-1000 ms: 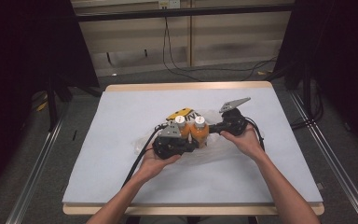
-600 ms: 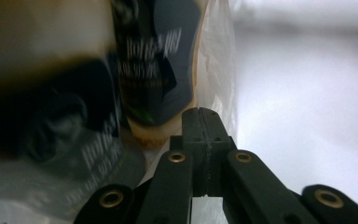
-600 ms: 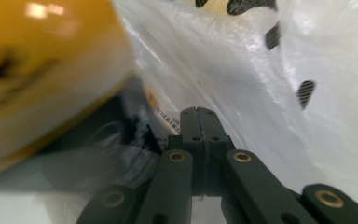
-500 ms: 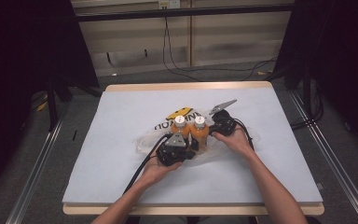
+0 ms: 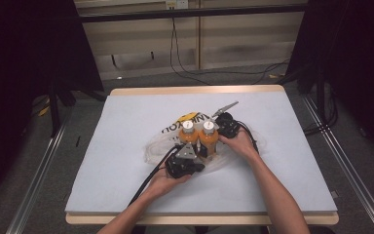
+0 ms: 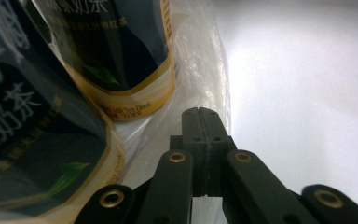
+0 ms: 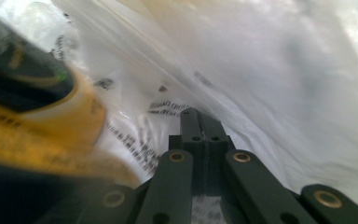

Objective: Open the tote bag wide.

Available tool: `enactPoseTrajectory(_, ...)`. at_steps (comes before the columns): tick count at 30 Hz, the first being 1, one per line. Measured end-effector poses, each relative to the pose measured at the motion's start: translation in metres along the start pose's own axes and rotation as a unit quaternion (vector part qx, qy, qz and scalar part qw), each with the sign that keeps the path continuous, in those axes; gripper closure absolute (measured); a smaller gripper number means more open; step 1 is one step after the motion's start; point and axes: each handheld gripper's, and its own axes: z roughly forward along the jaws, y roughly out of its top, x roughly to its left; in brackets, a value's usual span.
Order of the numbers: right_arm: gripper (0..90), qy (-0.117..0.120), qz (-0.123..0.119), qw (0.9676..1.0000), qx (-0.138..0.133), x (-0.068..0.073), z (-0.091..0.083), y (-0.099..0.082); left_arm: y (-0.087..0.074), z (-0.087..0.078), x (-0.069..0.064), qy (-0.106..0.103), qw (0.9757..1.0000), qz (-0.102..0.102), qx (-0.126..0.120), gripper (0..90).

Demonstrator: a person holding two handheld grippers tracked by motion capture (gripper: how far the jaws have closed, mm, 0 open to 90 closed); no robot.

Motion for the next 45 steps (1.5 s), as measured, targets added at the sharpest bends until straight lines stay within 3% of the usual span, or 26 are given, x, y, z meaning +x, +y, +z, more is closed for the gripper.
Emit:
enactPoseTrajectory(3, 90.0, -0.007, 0.000, 0.9999, 0.015, -0.002, 0.006, 0.012, 0.000, 0.000, -0.001, -0.004, 1.0000, -0.002, 0.003, 90.0)
enactPoseTrajectory(7, 90.0, -0.003, 0.006, 0.9999, 0.009, -0.006, 0.011, 0.016, 0.000, 0.000, -0.005, -0.006, 1.0000, 0.004, 0.005, 90.0)
enactPoseTrajectory(10, 90.0, -0.010, 0.028, 0.9995, 0.009, -0.012, 0.017, 0.025, 0.000, -0.001, -0.008, -0.013, 0.9999, 0.007, 0.008, 90.0)
enactPoseTrajectory(15, 90.0, -0.021, 0.026, 0.9994, 0.005, -0.015, 0.025, 0.034, 0.000, -0.002, -0.013, -0.020, 0.9995, 0.018, 0.017, 90.0)
enactPoseTrajectory(16, 90.0, -0.025, 0.030, 0.9992, 0.000, -0.016, 0.027, 0.037, -0.001, -0.002, -0.015, -0.025, 0.9995, 0.017, 0.007, 90.0)
enactPoseTrajectory(18, 90.0, -0.025, 0.031, 0.9992, -0.006, -0.019, 0.030, 0.039, -0.001, -0.003, -0.016, -0.026, 0.9992, 0.024, 0.018, 90.0)
enactPoseTrajectory(20, 90.0, -0.027, 0.039, 0.9989, -0.002, -0.019, 0.030, 0.040, -0.001, -0.004, -0.017, -0.029, 0.9992, 0.018, 0.020, 90.0)
enactPoseTrajectory(21, 90.0, -0.030, 0.039, 0.9988, -0.004, -0.020, 0.032, 0.042, -0.003, -0.003, -0.017, -0.034, 0.9992, 0.019, 0.007, 90.0)
enactPoseTrajectory(27, 90.0, -0.044, 0.046, 0.9979, -0.012, -0.024, 0.036, 0.047, -0.002, -0.004, -0.021, -0.036, 0.9989, 0.025, 0.018, 90.0)
enactPoseTrajectory(28, 90.0, -0.050, 0.056, 0.9970, -0.016, -0.026, 0.037, 0.048, -0.003, -0.005, -0.022, -0.042, 0.9986, 0.026, 0.018, 90.0)
enactPoseTrajectory(38, 90.0, -0.097, 0.058, 0.9935, -0.013, -0.026, 0.042, 0.057, -0.003, -0.005, -0.030, -0.075, 0.9965, 0.031, 0.017, 90.0)
enactPoseTrajectory(40, 90.0, -0.093, 0.062, 0.9936, -0.018, -0.027, 0.042, 0.056, -0.002, -0.006, -0.030, -0.077, 0.9963, 0.029, 0.024, 90.0)
enactPoseTrajectory(45, 90.0, -0.072, 0.073, 0.9946, -0.014, -0.028, 0.037, 0.053, -0.002, -0.008, -0.026, -0.081, 0.9964, 0.023, 0.009, 90.0)
